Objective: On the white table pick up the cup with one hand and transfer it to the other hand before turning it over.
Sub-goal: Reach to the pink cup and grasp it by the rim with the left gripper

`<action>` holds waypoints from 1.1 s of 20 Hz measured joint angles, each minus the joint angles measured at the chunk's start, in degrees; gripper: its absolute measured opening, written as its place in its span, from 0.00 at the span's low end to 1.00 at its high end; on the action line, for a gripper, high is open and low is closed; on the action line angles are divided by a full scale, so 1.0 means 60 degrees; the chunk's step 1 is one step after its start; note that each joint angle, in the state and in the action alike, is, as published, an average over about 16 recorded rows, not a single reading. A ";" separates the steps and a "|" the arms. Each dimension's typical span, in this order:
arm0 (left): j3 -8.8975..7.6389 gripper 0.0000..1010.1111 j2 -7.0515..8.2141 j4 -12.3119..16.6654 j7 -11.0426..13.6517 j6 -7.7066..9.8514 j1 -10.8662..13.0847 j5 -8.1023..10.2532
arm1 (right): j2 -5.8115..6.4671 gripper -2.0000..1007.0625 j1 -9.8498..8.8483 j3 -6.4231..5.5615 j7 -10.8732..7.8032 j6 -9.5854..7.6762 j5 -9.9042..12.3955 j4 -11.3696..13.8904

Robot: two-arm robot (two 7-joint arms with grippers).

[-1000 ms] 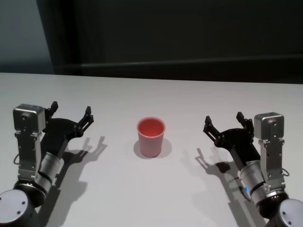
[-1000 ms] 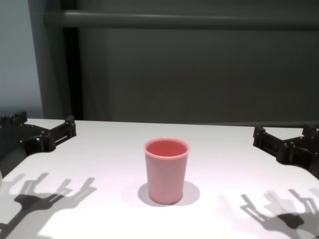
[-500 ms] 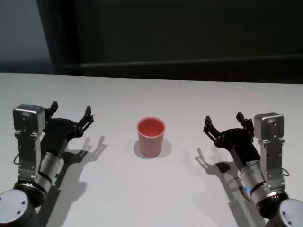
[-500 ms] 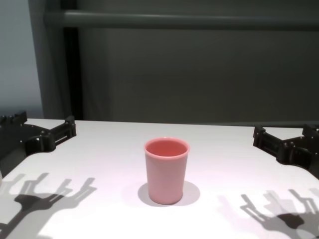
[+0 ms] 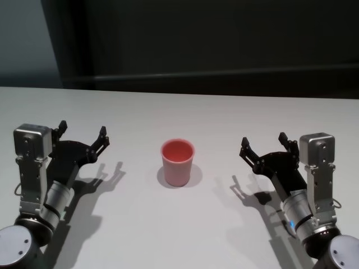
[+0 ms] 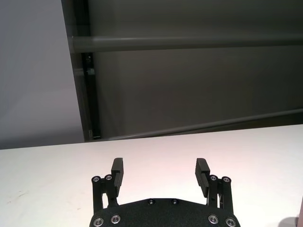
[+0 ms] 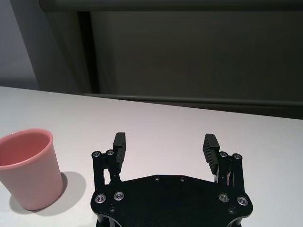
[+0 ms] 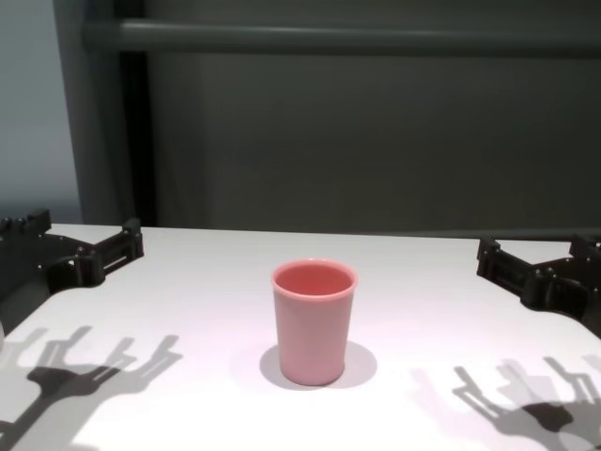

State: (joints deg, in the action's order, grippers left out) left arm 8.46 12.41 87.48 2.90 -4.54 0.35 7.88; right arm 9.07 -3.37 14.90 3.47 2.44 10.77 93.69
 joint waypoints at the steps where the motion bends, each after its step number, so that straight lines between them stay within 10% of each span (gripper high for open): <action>1: 0.0000 0.99 0.0000 0.0000 0.0000 0.0000 0.0000 0.0000 | 0.0000 0.99 0.0000 0.0000 0.0000 0.0000 0.0000 0.0000; 22: 0.0000 0.99 0.0000 0.0000 0.0000 0.0000 0.0000 0.0000 | 0.0000 0.99 0.0000 0.0000 0.0000 0.0000 0.0000 0.0000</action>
State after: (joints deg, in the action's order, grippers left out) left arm 8.46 12.41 87.48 2.90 -4.54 0.35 7.88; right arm 9.07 -3.37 14.90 3.47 2.44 10.77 93.69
